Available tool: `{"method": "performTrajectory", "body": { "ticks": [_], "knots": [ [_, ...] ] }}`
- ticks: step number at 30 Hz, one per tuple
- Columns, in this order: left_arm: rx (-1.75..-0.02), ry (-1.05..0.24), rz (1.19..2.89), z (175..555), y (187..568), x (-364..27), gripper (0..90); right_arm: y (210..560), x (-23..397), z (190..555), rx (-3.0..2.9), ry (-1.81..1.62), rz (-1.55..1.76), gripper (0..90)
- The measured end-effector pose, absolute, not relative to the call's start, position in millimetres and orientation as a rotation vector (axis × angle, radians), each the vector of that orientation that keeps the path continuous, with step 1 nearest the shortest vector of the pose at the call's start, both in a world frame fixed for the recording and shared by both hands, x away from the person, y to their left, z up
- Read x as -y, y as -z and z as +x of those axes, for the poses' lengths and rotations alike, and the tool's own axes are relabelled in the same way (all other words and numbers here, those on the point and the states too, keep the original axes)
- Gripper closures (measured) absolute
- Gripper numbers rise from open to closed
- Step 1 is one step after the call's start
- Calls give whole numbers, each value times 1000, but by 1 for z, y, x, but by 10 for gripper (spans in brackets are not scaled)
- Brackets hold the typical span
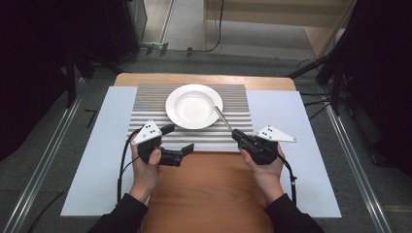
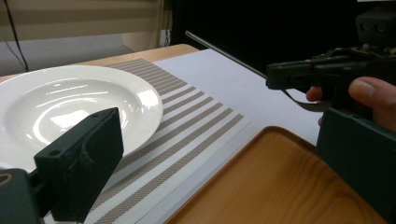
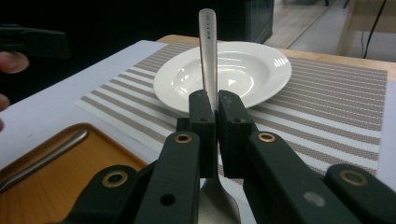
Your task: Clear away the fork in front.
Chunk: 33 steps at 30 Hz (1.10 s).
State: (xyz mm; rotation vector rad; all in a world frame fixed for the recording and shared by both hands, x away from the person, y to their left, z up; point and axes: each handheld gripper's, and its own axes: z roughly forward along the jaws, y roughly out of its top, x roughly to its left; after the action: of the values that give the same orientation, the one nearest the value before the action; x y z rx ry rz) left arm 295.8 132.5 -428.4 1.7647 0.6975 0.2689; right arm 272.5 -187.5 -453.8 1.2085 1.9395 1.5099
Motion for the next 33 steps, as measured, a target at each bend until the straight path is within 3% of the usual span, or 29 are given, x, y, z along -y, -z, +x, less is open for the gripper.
{"method": "performTrajectory", "body": {
  "ticks": [27,30,33],
  "knots": [
    [-723,-72,1745,300,432,-81,2,460,161,234,-1975,-1635,1062,841],
    [-762,-62,1736,300,431,-80,135,461,158,233,-1978,-1641,1050,841],
    [-789,-35,1719,300,431,-77,152,461,156,231,-1983,-1645,1030,842]
  ]
}}
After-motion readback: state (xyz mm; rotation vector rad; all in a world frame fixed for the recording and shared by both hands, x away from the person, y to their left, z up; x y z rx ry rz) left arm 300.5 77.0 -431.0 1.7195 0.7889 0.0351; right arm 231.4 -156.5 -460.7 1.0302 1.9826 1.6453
